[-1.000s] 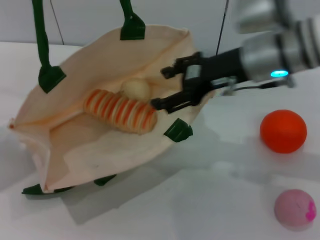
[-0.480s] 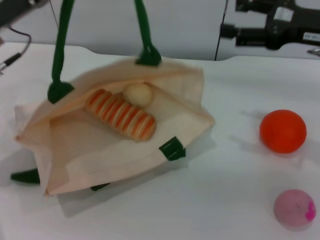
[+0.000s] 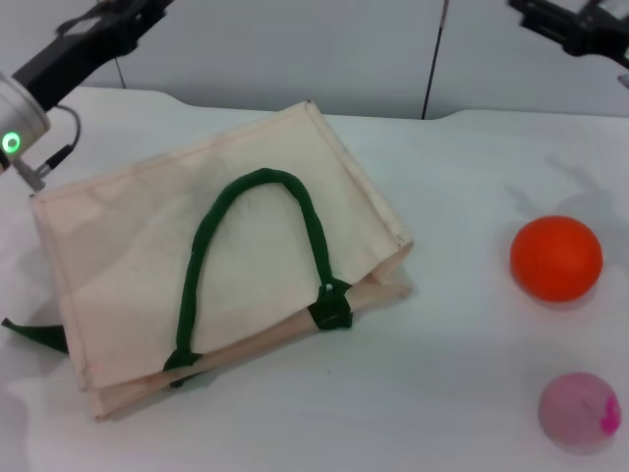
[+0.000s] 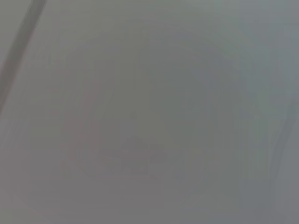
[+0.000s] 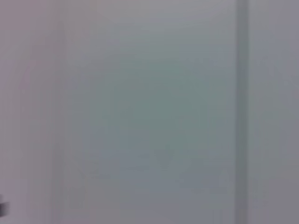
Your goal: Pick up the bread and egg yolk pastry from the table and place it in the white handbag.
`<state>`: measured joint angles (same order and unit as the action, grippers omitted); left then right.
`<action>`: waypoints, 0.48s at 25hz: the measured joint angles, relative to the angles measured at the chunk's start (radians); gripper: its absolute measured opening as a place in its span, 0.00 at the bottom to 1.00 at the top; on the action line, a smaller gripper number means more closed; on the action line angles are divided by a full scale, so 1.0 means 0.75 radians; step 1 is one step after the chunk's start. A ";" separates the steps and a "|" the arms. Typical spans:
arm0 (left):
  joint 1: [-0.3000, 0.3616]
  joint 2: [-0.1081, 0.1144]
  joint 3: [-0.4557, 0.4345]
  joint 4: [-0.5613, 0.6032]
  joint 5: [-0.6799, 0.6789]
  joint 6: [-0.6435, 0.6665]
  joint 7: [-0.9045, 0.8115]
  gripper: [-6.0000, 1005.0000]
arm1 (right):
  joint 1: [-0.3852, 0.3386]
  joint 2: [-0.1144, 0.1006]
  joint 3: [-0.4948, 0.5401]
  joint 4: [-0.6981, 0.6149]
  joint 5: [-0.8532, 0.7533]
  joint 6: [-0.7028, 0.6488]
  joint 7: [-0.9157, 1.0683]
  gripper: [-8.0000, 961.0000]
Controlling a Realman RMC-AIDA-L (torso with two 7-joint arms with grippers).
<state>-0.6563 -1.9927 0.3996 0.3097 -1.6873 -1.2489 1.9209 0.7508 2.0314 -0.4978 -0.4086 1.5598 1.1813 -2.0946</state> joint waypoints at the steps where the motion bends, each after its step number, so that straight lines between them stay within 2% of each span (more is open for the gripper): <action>1: 0.008 -0.021 -0.027 -0.002 -0.035 0.033 0.099 0.59 | -0.004 0.001 0.021 0.062 0.068 -0.035 -0.101 0.93; 3: 0.022 -0.050 -0.085 -0.042 -0.130 0.064 0.293 0.65 | -0.014 0.001 0.064 0.171 0.196 -0.065 -0.295 0.93; 7: 0.036 -0.052 -0.162 -0.216 -0.360 0.054 0.579 0.79 | -0.047 0.005 0.159 0.379 0.493 -0.072 -0.690 0.93; 12: 0.055 -0.056 -0.169 -0.329 -0.598 0.033 0.804 0.83 | -0.080 0.007 0.224 0.531 0.717 -0.074 -0.924 0.93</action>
<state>-0.6152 -2.0351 0.2730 0.0630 -2.1355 -1.2239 2.5240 0.6905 2.0364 -0.3300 -0.0107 2.0979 1.1261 -2.7874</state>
